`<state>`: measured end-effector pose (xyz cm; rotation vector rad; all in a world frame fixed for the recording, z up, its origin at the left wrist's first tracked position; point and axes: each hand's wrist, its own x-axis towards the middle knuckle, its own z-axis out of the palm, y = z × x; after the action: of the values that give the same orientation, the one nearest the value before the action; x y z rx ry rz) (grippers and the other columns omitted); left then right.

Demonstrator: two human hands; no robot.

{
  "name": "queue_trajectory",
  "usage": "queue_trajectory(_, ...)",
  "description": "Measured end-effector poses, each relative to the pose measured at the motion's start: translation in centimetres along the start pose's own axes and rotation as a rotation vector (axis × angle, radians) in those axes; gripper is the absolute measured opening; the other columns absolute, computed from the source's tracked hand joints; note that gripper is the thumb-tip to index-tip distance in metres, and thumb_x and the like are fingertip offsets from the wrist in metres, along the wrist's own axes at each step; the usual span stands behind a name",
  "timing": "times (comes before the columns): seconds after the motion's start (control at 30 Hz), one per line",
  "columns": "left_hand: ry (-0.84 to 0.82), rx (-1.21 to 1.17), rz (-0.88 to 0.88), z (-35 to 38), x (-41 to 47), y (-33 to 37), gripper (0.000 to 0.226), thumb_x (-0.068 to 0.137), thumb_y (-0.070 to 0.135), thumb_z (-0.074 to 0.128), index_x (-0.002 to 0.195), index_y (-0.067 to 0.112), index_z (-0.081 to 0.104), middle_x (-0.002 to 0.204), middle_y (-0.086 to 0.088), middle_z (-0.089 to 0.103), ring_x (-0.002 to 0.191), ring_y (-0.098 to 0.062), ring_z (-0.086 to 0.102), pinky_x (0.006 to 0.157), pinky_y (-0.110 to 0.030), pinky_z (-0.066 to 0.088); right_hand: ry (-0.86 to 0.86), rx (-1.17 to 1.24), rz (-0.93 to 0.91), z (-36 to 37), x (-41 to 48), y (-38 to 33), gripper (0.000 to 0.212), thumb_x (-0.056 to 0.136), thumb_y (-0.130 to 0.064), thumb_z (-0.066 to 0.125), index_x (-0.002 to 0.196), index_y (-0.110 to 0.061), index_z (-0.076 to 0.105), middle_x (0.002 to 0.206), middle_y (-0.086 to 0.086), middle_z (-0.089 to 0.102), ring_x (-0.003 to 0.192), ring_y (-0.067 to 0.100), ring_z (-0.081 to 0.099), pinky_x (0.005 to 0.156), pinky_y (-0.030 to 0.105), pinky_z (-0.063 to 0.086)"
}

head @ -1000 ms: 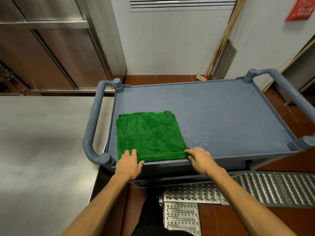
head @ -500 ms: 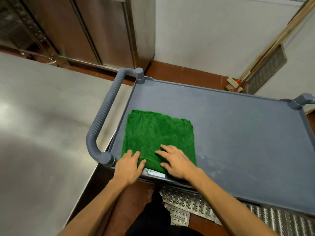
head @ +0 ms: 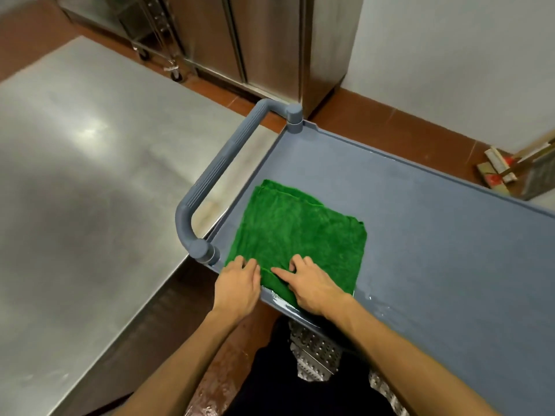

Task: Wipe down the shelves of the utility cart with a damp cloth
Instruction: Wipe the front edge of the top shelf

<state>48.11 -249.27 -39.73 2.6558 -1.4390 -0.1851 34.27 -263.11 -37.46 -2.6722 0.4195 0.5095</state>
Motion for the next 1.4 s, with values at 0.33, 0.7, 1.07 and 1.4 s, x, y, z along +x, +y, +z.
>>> queue_trajectory(0.33, 0.014, 0.045, -0.273, 0.7, -3.0, 6.7, 0.023, 0.091, 0.023, 0.047, 0.079, 0.007, 0.058, 0.077, -0.017, 0.054, 0.064, -0.038, 0.057, 0.059, -0.044, 0.051, -0.07, -0.005, -0.173, 1.0, -4.1, 3.4, 0.075, 0.087, -0.002, 0.053, 0.153, -0.03, 0.029, 0.129, 0.01, 0.034, 0.113, 0.031, 0.039, 0.089, 0.042, 0.047)
queue_trajectory(0.7, -0.147, 0.118, -0.382, 0.7, -7.6, 12.1, 0.027, 0.097, 0.026, 0.045, 0.109, 0.006, 0.058, 0.108, -0.018, 0.057, 0.097, -0.038, 0.056, 0.088, -0.045, 0.042, -0.025, 0.003, -0.31, 2.8, -8.0, 5.3, 0.059, 0.095, -0.015, 0.045, 0.151, -0.029, 0.034, 0.13, 0.008, 0.039, 0.114, 0.029, 0.041, 0.094, 0.043, 0.043)
queue_trajectory(1.07, -0.175, 0.065, -0.404, 0.4, -8.9, 16.1, 0.031, 0.098, 0.028, 0.041, 0.122, 0.011, 0.052, 0.121, -0.011, 0.054, 0.109, -0.032, 0.056, 0.094, -0.042, 0.04, -0.002, -0.116, -0.294, 2.4, -9.4, 6.5, 0.066, 0.092, -0.009, 0.048, 0.151, -0.034, 0.032, 0.124, 0.007, 0.046, 0.107, 0.028, 0.046, 0.095, 0.039, 0.039)
queue_trajectory(1.4, -0.175, 0.093, -0.334, 1.6, -10.5, 18.9, 0.032, 0.097, 0.033, 0.04, 0.121, 0.014, 0.051, 0.122, -0.008, 0.053, 0.111, -0.028, 0.054, 0.097, -0.041, 0.037, 0.01, -0.121, -0.241, 2.8, -12.6, 8.7, 0.05, 0.097, -0.022, 0.042, 0.145, -0.036, 0.044, 0.116, 0.007, 0.052, 0.105, 0.027, 0.045, 0.093, 0.037, 0.036)
